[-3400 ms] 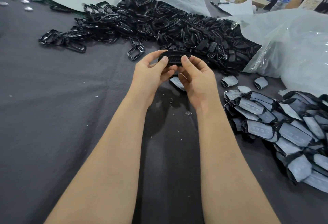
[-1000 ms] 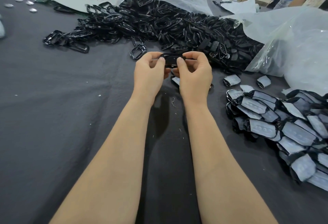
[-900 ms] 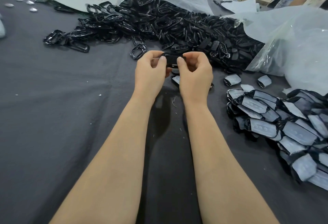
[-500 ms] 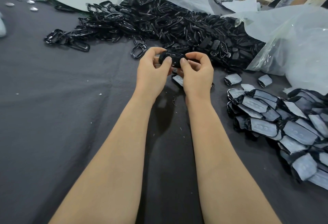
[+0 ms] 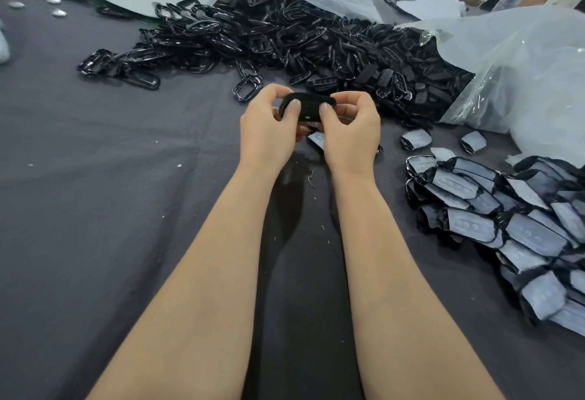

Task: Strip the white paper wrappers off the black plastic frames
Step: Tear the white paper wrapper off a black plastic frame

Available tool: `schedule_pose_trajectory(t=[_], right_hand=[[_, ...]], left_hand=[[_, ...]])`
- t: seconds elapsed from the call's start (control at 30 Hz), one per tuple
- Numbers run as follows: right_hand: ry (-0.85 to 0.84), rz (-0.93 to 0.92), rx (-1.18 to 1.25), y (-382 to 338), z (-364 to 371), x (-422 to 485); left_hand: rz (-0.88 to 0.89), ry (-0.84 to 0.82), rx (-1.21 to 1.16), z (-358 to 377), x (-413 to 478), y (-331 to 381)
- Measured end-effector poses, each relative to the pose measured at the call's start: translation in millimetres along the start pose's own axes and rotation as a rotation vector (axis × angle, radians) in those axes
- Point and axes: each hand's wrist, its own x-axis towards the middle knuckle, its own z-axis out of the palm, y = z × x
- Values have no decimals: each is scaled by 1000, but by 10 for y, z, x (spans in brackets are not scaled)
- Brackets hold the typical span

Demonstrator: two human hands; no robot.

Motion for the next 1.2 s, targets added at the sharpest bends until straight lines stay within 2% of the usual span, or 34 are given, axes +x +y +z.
schedule_pose_trajectory(t=[0.13,0.27,0.4,0.47,0.53,0.63,0.73,0.93,1.1,1.2], right_hand=[[-52,109,130,-23,29,9],[-68,126,168,-63,102,0],[-69,170,244,-132,174,-44],[-56,104,81,-138,204,-69],[-112,-15,-165,-150,261,-109],[-301,-91,-503,-122,379,-168],[-344,-56,-670,-104,460,-180],[-264,-72,-536,-101,362,-131],[-330,-112,-454,-118,201,-79],[-290,-139,-387,-92,169,-120]], left_hand=[[-2,9,27,-42,0,28],[10,58,78,-92,8,66],[-55,187,-18,-217,72,94],[-116,308,-161,-320,114,100],[-162,395,-286,-405,126,85],[-174,431,-359,-431,83,40],[-166,427,-375,-417,66,7],[-143,392,-364,-357,64,10],[-123,354,-288,-324,54,1],[-119,339,-273,-308,47,-8]])
